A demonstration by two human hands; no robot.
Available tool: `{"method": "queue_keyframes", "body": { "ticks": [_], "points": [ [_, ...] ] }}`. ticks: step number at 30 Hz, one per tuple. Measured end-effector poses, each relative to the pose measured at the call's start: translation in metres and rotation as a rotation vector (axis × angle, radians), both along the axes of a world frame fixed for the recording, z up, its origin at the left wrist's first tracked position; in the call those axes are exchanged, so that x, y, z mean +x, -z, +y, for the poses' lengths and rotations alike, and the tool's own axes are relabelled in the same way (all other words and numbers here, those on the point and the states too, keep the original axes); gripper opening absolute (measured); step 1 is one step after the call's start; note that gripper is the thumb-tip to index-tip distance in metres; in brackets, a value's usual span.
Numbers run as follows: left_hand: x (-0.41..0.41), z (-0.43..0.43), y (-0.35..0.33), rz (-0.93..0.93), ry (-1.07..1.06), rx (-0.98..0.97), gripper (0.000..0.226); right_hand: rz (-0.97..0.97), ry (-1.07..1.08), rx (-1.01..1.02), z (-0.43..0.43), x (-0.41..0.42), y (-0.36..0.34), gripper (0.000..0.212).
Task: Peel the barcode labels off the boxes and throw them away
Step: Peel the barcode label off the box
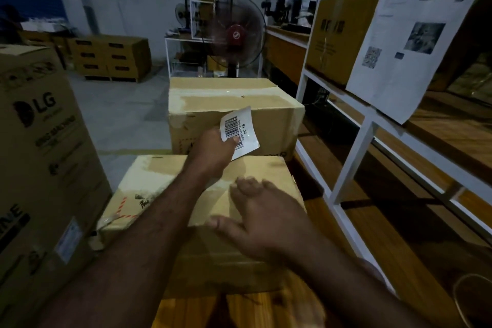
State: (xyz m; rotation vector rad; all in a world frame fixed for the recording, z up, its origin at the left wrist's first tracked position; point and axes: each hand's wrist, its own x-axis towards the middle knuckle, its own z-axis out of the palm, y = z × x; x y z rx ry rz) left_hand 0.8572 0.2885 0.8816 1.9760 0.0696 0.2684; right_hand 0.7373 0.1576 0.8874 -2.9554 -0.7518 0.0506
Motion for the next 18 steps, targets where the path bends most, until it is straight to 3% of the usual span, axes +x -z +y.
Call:
{"method": "queue_keyframes", "body": {
  "ticks": [6,10,15,18],
  "points": [
    [0.004,0.001,0.004,-0.010,0.001,0.000,0.020,0.021,0.147,-0.048,-0.040,0.011,-0.010,0.101],
    [0.005,0.000,0.003,0.002,0.004,-0.055,0.012,-0.047,0.141,-0.051,-0.010,0.035,0.000,0.111],
    [0.001,0.001,0.002,-0.025,0.004,-0.010,0.012,0.010,-0.036,0.053,-0.010,-0.006,0.003,0.086],
    [0.000,-0.002,0.003,-0.038,0.044,-0.055,0.008,0.035,0.043,0.097,-0.031,-0.006,0.002,0.074]
  ]
}}
